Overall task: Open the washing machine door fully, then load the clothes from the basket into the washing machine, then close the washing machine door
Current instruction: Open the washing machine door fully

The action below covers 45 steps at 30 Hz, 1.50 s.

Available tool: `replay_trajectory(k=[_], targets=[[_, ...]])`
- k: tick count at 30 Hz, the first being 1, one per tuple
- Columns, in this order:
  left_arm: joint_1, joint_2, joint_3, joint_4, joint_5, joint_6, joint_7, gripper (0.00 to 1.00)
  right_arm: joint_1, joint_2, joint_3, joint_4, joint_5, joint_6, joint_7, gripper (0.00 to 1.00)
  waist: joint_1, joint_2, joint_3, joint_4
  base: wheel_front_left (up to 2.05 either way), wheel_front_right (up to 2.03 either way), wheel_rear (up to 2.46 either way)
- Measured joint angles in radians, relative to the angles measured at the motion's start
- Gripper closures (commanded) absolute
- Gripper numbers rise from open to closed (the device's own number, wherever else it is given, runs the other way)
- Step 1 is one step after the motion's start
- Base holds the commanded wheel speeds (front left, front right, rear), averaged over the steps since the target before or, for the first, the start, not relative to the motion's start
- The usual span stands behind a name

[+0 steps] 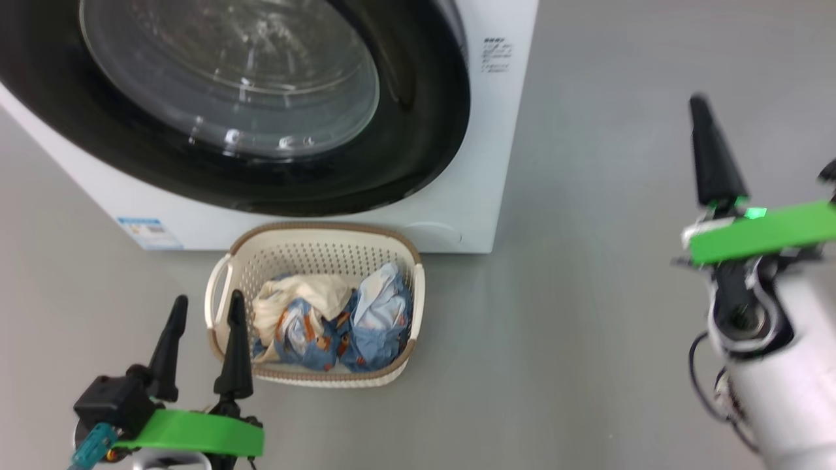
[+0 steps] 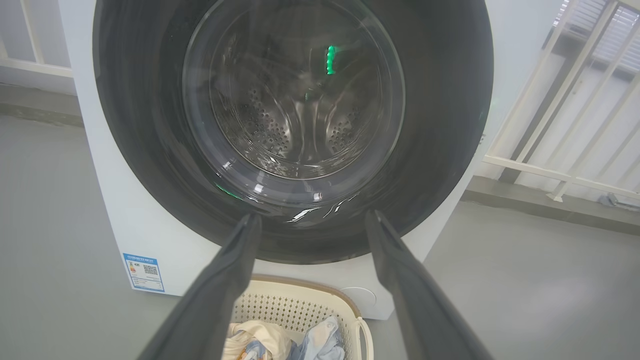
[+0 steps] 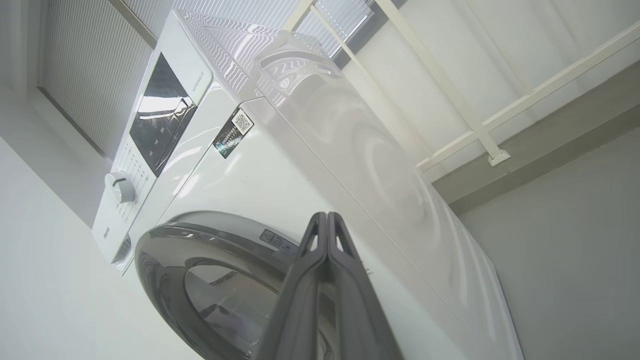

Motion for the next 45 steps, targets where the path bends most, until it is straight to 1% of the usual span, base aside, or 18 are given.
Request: replay_trajectory(k=[4, 7, 8, 10, 12, 14, 15, 17, 19, 23, 26, 33, 37, 45], targets=[[-0.029, -0.013, -0.005, 0.018, 0.000, -0.013, -0.007, 0.00, -0.089, -0.056, 0.031, 0.016, 0.144, 0.000, 0.012, 1.00, 0.0000, 0.0000, 0.035, 0.017, 0.00, 0.00, 0.00], [-0.050, -0.021, -0.006, 0.032, 0.000, -0.016, -0.008, 0.00, -0.142, -0.088, 0.055, 0.033, 0.235, 0.000, 0.041, 1.00, 0.0000, 0.0000, 0.058, 0.034, 0.00, 0.00, 0.00], [-0.061, -0.028, -0.007, 0.039, 0.000, -0.026, -0.009, 0.00, -0.171, -0.107, 0.066, 0.044, 0.296, 0.000, 0.065, 1.00, 0.0000, 0.0000, 0.071, 0.047, 0.00, 0.00, 0.00], [-0.069, -0.038, -0.007, 0.046, 0.000, -0.026, -0.009, 0.00, -0.196, -0.124, 0.078, 0.051, 0.351, 0.000, 0.093, 1.00, 0.0000, 0.0000, 0.082, 0.060, 0.00, 0.00, 0.00], [-0.075, -0.044, -0.007, 0.052, 0.000, -0.035, -0.009, 0.00, -0.218, -0.141, 0.088, 0.053, 0.402, 0.000, 0.133, 1.00, 0.0000, 0.0000, 0.093, 0.073, 0.00, 0.00, 0.00], [-0.077, -0.047, -0.007, 0.054, 0.000, -0.036, -0.009, 0.00, -0.229, -0.151, 0.095, 0.052, 0.416, 0.000, 0.149, 1.00, -0.0001, 0.0000, 0.098, 0.078, 0.00, 0.00, 0.00], [-0.083, -0.053, -0.005, 0.057, 0.002, -0.041, -0.009, 0.00, -0.248, -0.168, 0.103, 0.052, 0.459, 0.000, 0.184, 1.00, -0.0001, 0.0000, 0.107, 0.091, 0.00, 0.00, 0.00], [-0.091, -0.059, -0.002, 0.057, 0.002, -0.044, -0.009, 0.00, -0.267, -0.180, 0.108, 0.053, 0.492, 0.000, 0.223, 1.00, -0.0001, 0.0000, 0.117, 0.102, 0.00, 0.00, 0.00], [-0.100, -0.069, 0.002, 0.058, 0.005, -0.052, -0.009, 0.00, -0.284, -0.190, 0.107, 0.062, 0.558, 0.000, 0.280, 1.00, 0.0000, 0.0000, 0.127, 0.115, 0.00, 0.00, 0.00], [-0.109, -0.080, 0.006, 0.066, 0.011, -0.062, -0.009, 0.00, -0.315, -0.219, 0.115, 0.080, 0.604, 0.000, 0.385, 1.00, 0.0000, 0.0000, 0.146, 0.138, 0.00, 0.00, 0.00], [-0.114, -0.087, 0.009, 0.068, 0.018, -0.069, -0.009, 0.00, -0.347, -0.232, 0.114, 0.095, 0.635, 0.000, 0.439, 1.00, 0.0000, 0.0000, 0.162, 0.153, 0.00, 0.00, 0.00], [-0.119, -0.106, 0.010, 0.072, 0.026, -0.079, -0.009, 0.00, -0.395, -0.255, 0.122, 0.127, 0.665, 0.000, 0.554, 1.00, -0.0001, 0.0000, 0.194, 0.181, 0.00, 0.00, 0.00], [-0.135, -0.108, 0.009, 0.075, 0.027, -0.088, -0.009, 0.00, -0.425, -0.255, 0.125, 0.136, 0.691, 0.000, 0.599, 1.00, -0.0001, 0.0000, 0.213, 0.193, 0.00, 0.00, 0.00], [-0.159, -0.115, -0.007, 0.075, 0.027, -0.093, -0.009, 0.00, -0.511, -0.255, 0.125, 0.165, 0.690, 0.000, 0.630, 1.00, 0.0000, 0.0000, 0.258, 0.213, 0.00, 0.00, 0.00]])
